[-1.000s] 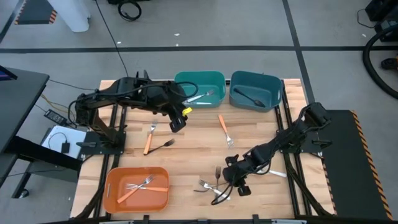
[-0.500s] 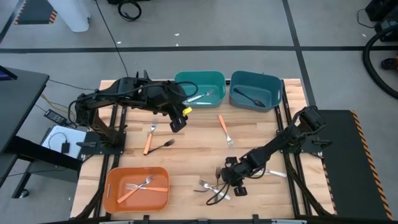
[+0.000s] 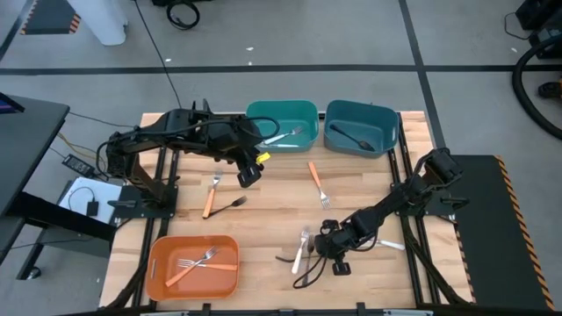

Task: Sort silverware by color (type)
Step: Put the bottom black fork into the blue bin

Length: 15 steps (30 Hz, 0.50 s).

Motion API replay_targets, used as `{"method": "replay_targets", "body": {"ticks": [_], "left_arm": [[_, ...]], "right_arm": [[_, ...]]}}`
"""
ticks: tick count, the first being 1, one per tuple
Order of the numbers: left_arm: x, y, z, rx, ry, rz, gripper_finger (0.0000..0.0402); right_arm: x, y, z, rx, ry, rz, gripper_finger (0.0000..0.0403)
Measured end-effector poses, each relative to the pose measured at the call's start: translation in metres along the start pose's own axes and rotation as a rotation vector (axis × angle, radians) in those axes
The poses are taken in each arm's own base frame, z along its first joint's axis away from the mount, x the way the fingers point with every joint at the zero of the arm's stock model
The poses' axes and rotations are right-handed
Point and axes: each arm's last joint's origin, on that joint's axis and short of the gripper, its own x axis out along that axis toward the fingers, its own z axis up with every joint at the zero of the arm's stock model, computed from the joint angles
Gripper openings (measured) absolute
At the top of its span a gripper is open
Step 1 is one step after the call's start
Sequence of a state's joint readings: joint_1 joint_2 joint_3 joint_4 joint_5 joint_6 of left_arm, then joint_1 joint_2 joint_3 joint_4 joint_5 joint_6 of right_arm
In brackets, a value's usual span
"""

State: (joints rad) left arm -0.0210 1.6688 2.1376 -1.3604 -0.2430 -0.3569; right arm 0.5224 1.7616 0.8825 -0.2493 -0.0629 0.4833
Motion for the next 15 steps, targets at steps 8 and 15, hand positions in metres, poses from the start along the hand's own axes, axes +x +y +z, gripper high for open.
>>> {"method": "replay_targets", "body": {"ticks": [8, 15], "left_arm": [[0.000, 0.001, 0.001, -0.019, -0.017, 0.035, 0.0094], [0.001, 0.006, 0.002, -0.028, -0.034, 0.087, 0.0094]], "right_arm": [[-0.021, 0.007, 0.003, -0.051, -0.006, 0.143, 0.0009], [-0.044, 0.015, 0.006, -0.085, -0.023, 0.289, 0.0009]]}}
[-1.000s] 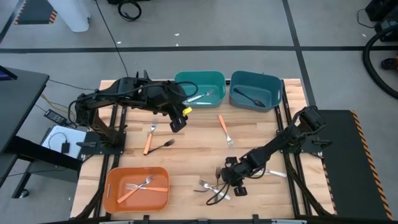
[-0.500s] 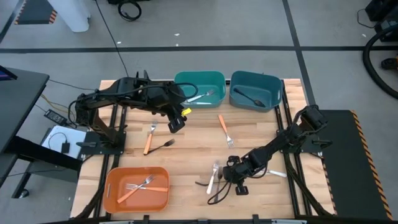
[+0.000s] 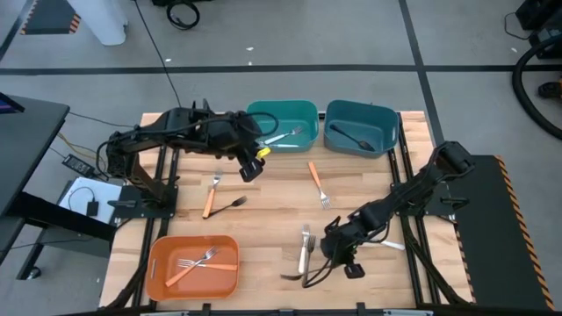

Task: Sort silverware by color (type)
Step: Put the bottom black fork into the blue bin

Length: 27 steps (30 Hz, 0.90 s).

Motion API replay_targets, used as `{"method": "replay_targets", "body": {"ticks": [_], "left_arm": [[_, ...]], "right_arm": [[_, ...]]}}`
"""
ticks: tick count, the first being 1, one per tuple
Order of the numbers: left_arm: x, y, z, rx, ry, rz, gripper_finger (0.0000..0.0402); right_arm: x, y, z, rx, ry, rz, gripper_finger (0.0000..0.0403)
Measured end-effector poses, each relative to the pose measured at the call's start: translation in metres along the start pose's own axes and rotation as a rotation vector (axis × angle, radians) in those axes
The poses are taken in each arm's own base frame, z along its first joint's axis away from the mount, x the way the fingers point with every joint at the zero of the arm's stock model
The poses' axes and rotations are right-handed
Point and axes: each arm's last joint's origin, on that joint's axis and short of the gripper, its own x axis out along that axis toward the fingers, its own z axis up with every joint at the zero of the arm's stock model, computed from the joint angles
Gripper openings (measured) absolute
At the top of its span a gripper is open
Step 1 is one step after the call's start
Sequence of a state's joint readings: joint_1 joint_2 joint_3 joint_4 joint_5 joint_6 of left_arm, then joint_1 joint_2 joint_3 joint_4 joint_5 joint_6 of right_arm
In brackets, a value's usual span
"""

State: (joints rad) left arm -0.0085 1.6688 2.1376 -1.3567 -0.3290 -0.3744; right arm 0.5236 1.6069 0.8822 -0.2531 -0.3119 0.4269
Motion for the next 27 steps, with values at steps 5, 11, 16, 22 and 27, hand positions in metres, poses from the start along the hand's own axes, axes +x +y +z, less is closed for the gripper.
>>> {"method": "replay_targets", "body": {"ticks": [5, 11, 16, 22, 27], "left_arm": [[0.000, 0.000, 0.000, -0.001, 0.000, 0.001, 0.0094], [0.000, -0.001, 0.000, 0.004, 0.001, -0.001, 0.0094], [0.001, 0.002, 0.000, 0.036, 0.002, 0.005, 0.0094], [0.003, 0.010, 0.003, 0.093, 0.003, 0.026, 0.0094], [0.008, 0.025, 0.008, 0.088, 0.005, 0.066, 0.0094]], "right_arm": [[-0.011, 0.004, 0.003, -0.011, -0.052, -0.027, 0.0009], [-0.044, -0.004, -0.002, 0.018, -0.100, -0.240, 0.0009], [-0.090, -0.026, -0.010, 0.092, -0.131, -0.508, 0.0009], [-0.153, -0.060, -0.022, 0.173, -0.207, -0.786, 0.0010], [-0.205, -0.089, -0.043, 0.358, -0.286, -1.072, 0.0010]]}}
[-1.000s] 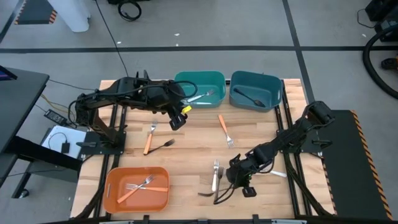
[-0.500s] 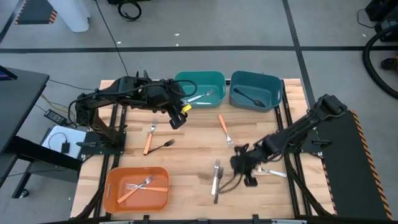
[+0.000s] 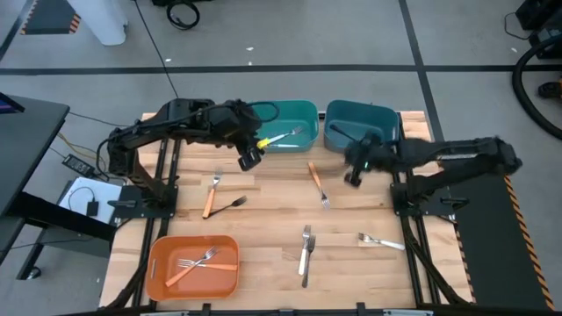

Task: Sort silverware by color (type)
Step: Put the bottom black fork into the blue bin

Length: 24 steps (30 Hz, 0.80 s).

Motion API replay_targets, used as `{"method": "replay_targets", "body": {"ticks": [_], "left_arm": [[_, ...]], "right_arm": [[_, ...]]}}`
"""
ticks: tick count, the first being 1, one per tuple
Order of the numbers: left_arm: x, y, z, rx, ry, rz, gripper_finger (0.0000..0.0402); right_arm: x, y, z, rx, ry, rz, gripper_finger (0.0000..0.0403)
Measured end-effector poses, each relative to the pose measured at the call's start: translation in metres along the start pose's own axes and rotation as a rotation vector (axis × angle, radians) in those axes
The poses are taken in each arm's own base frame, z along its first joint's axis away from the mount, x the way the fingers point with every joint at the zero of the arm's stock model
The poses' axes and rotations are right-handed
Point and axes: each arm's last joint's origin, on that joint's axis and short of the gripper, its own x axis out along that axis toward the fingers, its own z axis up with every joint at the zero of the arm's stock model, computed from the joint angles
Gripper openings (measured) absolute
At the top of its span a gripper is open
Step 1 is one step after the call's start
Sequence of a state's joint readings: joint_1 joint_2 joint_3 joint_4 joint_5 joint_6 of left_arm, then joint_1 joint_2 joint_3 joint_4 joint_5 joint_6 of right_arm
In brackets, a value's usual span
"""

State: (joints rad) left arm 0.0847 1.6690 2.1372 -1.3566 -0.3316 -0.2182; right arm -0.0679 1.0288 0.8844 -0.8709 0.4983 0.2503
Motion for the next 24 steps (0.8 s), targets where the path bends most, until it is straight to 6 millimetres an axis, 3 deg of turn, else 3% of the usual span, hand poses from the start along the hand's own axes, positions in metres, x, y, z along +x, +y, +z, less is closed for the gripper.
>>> {"method": "replay_targets", "body": {"ticks": [4, 7, 16, 24], "left_arm": [[0.005, 0.016, 0.003, 0.000, 0.000, 0.042, 0.0094], [0.008, 0.027, 0.006, 0.025, -0.006, 0.068, 0.0094], [0.015, 0.061, 0.011, 0.117, -0.003, 0.145, 0.0094], [0.018, 0.082, 0.009, 0.079, 0.035, 0.190, 0.0094]], "right_arm": [[-0.002, -0.044, -0.002, 0.125, -0.010, -0.249, 0.0010], [0.000, -0.065, -0.004, 0.114, 0.029, -0.301, 0.0010], [0.030, -0.100, -0.010, -0.024, 0.229, -0.150, 0.0010], [0.061, -0.117, -0.021, 0.026, 0.425, -0.080, 0.0011]]}}
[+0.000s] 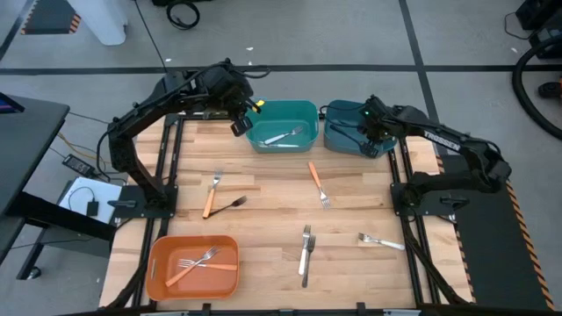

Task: Sort silverware by color (type)
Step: Put the bottom black fork into the blue bin, then put the left orange fork into the orange bin

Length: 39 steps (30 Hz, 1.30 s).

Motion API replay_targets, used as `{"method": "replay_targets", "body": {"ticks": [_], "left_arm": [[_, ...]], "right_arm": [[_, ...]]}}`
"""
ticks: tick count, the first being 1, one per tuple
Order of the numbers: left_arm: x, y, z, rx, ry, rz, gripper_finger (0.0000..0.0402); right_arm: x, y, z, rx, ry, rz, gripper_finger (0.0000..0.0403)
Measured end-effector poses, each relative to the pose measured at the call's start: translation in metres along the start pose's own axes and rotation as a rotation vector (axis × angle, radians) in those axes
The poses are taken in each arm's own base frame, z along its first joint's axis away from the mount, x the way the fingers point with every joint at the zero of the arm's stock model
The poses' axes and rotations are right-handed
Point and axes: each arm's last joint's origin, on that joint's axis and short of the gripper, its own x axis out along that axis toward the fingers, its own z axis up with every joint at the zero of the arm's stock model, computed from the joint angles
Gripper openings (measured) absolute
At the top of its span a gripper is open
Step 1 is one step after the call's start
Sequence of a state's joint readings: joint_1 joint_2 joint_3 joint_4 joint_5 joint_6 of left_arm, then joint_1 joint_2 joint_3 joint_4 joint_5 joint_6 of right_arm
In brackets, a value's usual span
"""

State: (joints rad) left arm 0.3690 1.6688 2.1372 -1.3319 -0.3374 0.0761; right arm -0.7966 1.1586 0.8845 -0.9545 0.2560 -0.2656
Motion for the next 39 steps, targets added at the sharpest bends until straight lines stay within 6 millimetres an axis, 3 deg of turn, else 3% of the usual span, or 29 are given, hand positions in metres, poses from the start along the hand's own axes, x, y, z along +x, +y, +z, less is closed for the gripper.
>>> {"method": "replay_targets", "body": {"ticks": [11, 22, 32, 39], "left_arm": [[0.005, 0.015, -0.002, -0.039, 0.016, 0.033, 0.0094], [0.012, 0.015, -0.002, -0.106, 0.038, 0.031, 0.0095], [0.077, -0.009, -0.002, -0.197, 0.286, -0.066, 0.0131], [0.122, -0.021, -0.033, -0.255, 0.554, 0.074, 0.0132]], "right_arm": [[0.024, -0.003, 0.011, -0.032, 0.079, -0.074, 0.0065], [0.012, -0.014, 0.022, 0.022, -0.073, -0.255, 0.0094], [0.000, -0.023, 0.038, -0.008, -0.281, -0.344, 0.0095], [0.000, -0.032, 0.038, 0.004, -0.288, -0.373, 0.0095]]}}
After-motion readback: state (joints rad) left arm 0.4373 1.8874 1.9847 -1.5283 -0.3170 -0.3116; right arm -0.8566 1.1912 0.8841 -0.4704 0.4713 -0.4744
